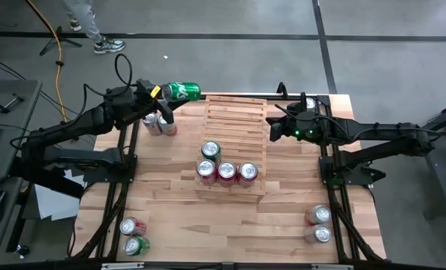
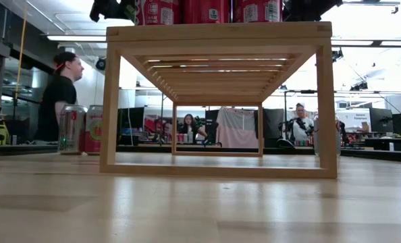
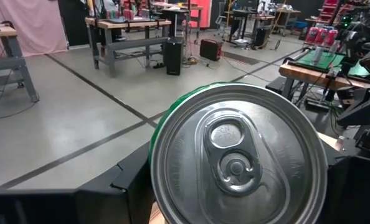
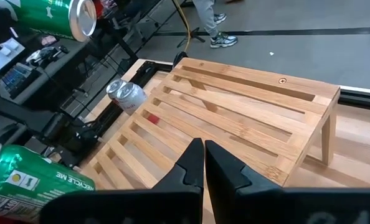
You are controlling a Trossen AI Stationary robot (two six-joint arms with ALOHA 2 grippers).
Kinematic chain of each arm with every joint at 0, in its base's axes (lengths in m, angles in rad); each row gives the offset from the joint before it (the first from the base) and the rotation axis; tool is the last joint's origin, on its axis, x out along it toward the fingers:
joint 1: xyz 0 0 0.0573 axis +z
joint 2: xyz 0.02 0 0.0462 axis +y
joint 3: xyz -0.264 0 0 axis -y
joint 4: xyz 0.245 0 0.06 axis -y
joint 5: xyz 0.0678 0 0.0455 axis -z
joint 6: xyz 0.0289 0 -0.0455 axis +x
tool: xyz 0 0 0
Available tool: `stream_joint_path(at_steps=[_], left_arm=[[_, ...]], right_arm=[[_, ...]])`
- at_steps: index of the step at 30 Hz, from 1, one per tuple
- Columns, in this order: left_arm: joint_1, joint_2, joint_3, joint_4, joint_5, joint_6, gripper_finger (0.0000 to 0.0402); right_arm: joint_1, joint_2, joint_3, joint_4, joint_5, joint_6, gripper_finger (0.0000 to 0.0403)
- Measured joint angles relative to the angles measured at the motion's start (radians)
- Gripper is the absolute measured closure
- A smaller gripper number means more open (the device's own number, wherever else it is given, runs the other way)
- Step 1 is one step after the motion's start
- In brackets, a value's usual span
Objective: Place canned beverage on shelf
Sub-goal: Put the top green soda can on the shelf aligned with the other green soda can
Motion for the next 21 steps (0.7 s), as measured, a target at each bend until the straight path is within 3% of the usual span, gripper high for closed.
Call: stream_joint_path(at_steps=[12, 17, 21], left_arm=[[0.000, 0.065, -0.001, 0.057, 0.134, 0.087, 0.0195], [0.000, 0.169, -0.001, 0.201, 0.188, 0.070, 0.0195], [-0.019, 0.269, 0.046, 0.270, 0.234, 0.065, 0.0195]], right_arm=[[0.000, 0.000, 0.000, 0.000, 0.083, -0.100, 0.0402], [-0.014, 0.000, 0.000, 0.000, -0.029, -0.312, 0.0402], [-0.053, 0.000, 0.000, 0.029, -0.195, -0.450, 0.0386]])
